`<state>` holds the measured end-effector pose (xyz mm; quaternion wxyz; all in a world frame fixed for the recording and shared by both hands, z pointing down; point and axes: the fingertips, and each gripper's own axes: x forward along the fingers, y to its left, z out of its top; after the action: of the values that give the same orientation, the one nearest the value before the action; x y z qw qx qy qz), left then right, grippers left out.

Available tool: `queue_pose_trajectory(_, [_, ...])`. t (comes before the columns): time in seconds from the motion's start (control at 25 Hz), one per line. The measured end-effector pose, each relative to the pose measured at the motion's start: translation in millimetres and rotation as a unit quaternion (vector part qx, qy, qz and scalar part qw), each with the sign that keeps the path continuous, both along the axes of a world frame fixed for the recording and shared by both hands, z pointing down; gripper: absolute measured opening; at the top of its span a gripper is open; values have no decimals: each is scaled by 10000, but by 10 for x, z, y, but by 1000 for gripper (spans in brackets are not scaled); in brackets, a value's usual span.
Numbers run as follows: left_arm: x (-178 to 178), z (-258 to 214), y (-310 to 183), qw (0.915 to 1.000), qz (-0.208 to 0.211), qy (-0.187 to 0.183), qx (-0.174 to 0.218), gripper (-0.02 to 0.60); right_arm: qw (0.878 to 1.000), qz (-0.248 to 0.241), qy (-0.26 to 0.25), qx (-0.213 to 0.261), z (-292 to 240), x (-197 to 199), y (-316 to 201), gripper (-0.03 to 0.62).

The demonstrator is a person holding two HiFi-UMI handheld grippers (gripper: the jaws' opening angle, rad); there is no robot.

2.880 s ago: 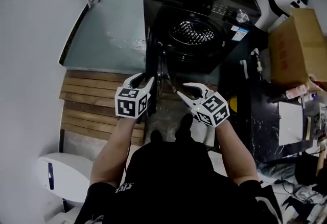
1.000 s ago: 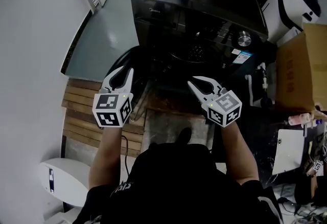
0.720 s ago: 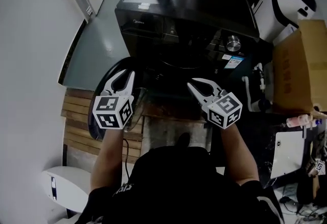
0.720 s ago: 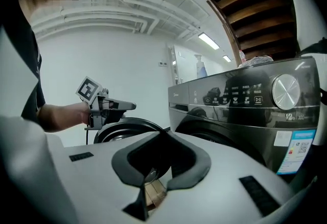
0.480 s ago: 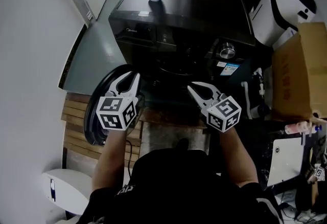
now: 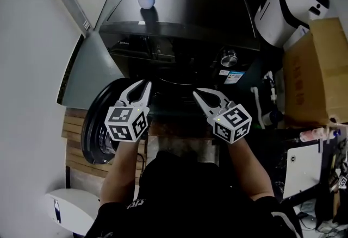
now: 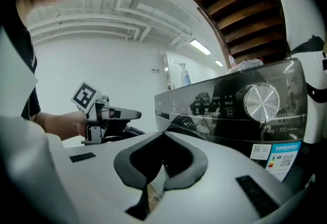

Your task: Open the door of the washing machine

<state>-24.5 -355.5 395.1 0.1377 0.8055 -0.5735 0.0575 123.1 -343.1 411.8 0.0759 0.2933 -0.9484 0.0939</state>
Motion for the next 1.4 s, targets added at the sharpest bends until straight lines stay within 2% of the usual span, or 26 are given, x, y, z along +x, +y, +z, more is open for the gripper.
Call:
queue_pose_trajectory(0.32, [-65, -155, -154, 9993, 304, 33, 217, 52, 9977, 623, -229, 146, -290, 111, -171, -8])
queue_pose_trajectory(0.84, [-252, -300, -220, 9989, 234, 54, 407, 41, 9908, 1249, -151, 498, -477, 138, -223, -8])
queue_pose_trajectory(1.04, [-321, -264, -219, 9992, 167, 12, 352, 35, 9900, 1310, -250, 456, -558, 252, -234, -8])
queue_pose_trajectory(1.24, [-327, -206, -238, 9995, 124, 47, 301, 31, 9887, 1288, 142, 750, -597, 271, -237, -9])
queue_pose_trajectory(1.4, [-286, -250, -273, 9992, 163, 54, 354, 29, 9882, 1301, 186, 784, -599, 281, -253, -9])
